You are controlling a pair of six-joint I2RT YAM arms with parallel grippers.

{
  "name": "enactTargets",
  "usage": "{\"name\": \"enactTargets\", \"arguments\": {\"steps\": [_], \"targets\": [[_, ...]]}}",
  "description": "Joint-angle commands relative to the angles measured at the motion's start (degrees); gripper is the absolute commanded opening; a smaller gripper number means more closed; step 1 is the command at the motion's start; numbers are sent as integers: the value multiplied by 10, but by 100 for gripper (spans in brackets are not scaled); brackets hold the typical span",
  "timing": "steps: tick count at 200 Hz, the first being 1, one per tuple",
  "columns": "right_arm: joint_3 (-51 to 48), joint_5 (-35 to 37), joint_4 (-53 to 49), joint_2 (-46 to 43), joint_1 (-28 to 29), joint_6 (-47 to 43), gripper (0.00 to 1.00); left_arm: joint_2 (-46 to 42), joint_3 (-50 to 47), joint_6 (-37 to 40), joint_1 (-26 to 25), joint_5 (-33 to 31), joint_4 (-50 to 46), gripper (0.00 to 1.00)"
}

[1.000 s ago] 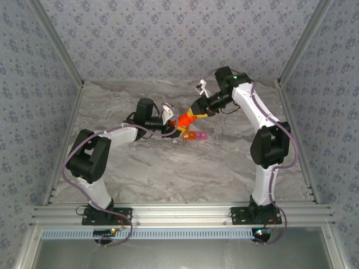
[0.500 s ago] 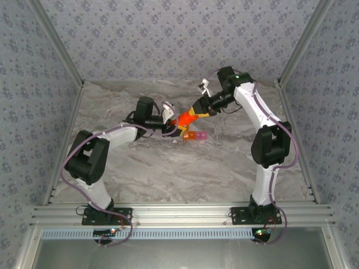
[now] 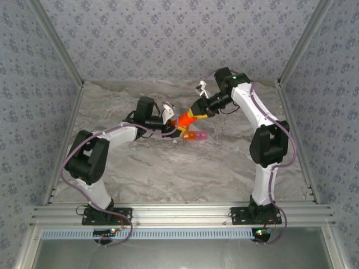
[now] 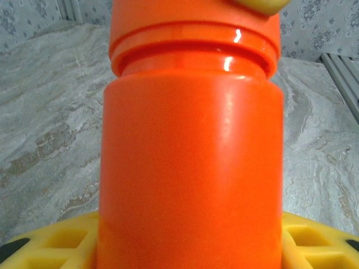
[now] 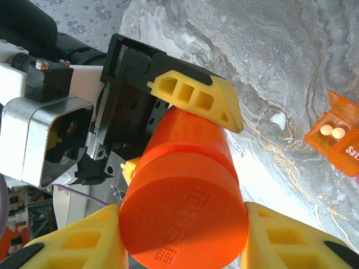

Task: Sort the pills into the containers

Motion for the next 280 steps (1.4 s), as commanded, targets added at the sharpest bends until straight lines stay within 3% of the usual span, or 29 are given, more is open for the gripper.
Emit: {"name": "enactTargets", "arguments": {"steps": [1,37,91,162,280], "targets": [[14,-5,-21,25,29,-12,42,-26,38,15,-7,29,31,0],[18,-18,-26,28,33,-8,42,-31,32,16,-13,16,37,0],[10,-32,-5,23,27,17,42,-44,-8,-17,-24,-47,139,0],[14,-10,1,21,24,43,44,-38,-9,-26,-32,-62,143,0],[19,4,19,-3,20,78,59,-31,-26,-29,-33,-84,150,0]]}}
